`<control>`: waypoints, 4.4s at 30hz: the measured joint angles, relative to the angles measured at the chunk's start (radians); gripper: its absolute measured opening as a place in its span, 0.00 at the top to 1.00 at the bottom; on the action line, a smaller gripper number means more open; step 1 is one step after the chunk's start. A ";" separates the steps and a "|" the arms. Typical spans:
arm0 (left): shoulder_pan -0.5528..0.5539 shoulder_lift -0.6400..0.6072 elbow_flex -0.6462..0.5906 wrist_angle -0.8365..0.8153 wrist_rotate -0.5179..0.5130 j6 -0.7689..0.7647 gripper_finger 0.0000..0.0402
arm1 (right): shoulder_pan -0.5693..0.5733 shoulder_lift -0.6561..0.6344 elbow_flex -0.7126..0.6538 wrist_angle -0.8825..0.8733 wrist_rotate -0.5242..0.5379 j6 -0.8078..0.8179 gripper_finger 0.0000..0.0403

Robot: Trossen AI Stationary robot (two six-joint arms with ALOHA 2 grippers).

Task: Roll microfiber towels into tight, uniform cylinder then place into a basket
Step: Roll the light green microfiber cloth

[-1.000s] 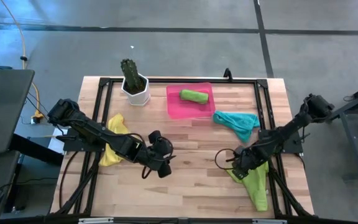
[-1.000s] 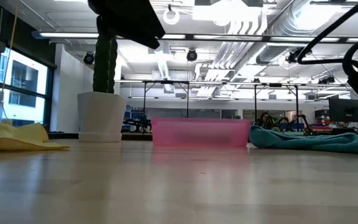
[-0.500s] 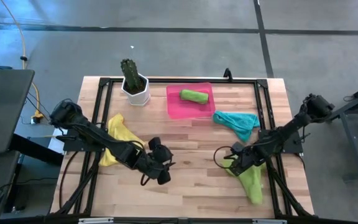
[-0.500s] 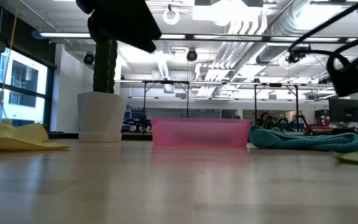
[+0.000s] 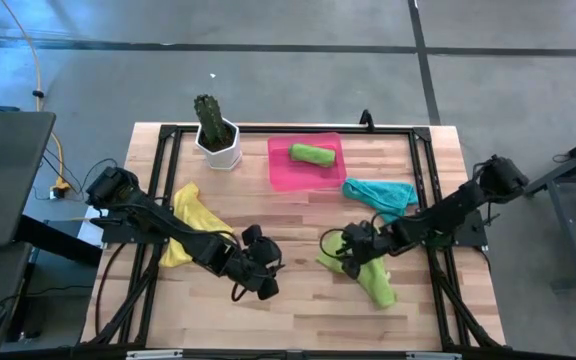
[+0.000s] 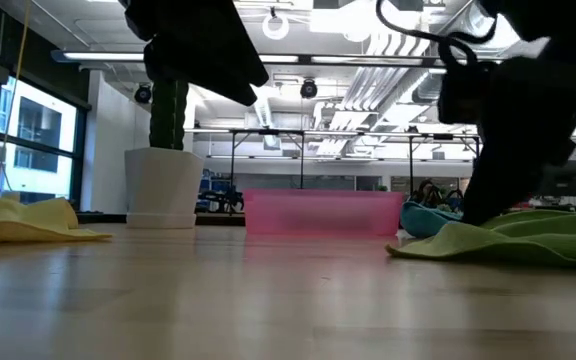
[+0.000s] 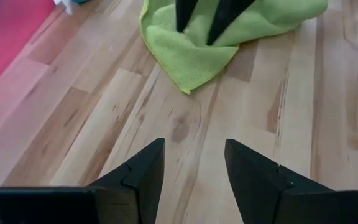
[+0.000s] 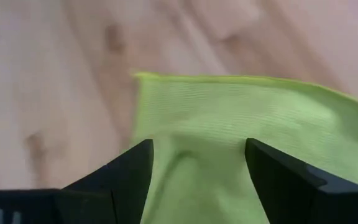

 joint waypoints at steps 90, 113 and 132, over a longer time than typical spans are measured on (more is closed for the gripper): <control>0.080 0.208 0.000 0.047 0.079 -0.264 0.61 | -0.161 0.059 0.148 -0.482 0.043 0.032 0.49; 0.179 0.305 0.002 0.118 0.145 -0.363 0.60 | -0.161 0.059 0.149 -0.471 0.039 -0.028 0.97; 0.151 0.336 0.003 0.225 0.198 -0.329 0.71 | -0.161 0.059 0.149 -0.445 0.047 -0.054 0.97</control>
